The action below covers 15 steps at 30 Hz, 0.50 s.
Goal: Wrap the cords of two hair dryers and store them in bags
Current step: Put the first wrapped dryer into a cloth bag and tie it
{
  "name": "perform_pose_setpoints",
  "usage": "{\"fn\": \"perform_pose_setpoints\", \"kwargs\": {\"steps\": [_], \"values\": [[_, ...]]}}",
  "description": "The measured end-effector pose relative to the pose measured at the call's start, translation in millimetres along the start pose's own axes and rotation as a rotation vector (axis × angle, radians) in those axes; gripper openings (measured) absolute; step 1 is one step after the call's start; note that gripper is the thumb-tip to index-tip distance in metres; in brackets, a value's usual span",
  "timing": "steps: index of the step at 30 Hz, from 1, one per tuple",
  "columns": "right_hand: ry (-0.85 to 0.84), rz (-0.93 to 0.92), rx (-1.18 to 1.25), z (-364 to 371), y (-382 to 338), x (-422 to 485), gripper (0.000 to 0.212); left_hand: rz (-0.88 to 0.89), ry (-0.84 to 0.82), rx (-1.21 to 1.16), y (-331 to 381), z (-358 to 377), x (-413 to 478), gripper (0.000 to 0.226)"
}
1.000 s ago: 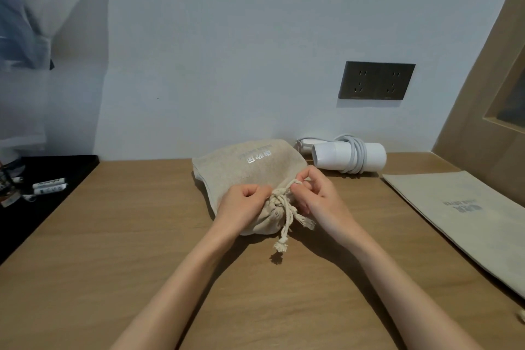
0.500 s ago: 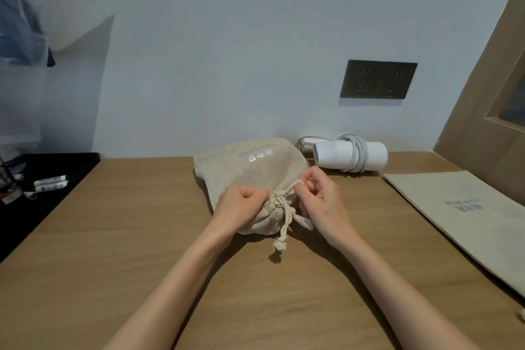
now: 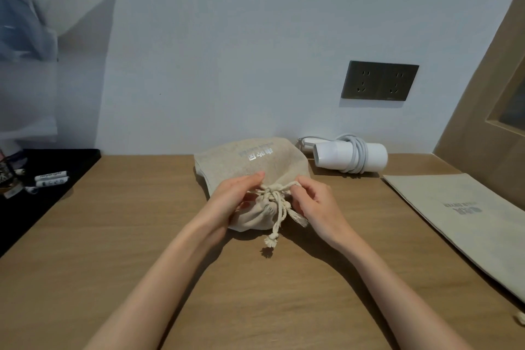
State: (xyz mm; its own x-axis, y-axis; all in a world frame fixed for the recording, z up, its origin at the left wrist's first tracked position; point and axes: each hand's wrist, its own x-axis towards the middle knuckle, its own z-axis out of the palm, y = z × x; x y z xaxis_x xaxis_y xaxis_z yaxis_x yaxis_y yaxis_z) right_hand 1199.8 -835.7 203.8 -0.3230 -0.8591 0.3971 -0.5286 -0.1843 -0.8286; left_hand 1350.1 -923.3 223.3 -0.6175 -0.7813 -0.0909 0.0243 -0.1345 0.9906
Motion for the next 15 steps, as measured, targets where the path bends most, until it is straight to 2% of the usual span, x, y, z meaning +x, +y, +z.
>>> {"fn": "perform_pose_setpoints", "kwargs": {"steps": [3, 6, 10, 15], "values": [[0.001, -0.019, 0.025, 1, -5, -1, 0.033, 0.01, 0.093, 0.015, -5, 5, -2, 0.03], [-0.006, 0.001, 0.066, -2, -8, -1, 0.033, 0.07, 0.138, 0.161, -7, 8, -2, 0.026], [0.002, 0.033, 0.08, -9, -6, -1, 0.038, 0.17, 0.26, 0.384, -8, 9, -3, 0.04], [-0.006, 0.067, 0.09, -10, -4, -3, 0.037, 0.177, 0.316, 0.45, -7, 4, -2, 0.052]]}}
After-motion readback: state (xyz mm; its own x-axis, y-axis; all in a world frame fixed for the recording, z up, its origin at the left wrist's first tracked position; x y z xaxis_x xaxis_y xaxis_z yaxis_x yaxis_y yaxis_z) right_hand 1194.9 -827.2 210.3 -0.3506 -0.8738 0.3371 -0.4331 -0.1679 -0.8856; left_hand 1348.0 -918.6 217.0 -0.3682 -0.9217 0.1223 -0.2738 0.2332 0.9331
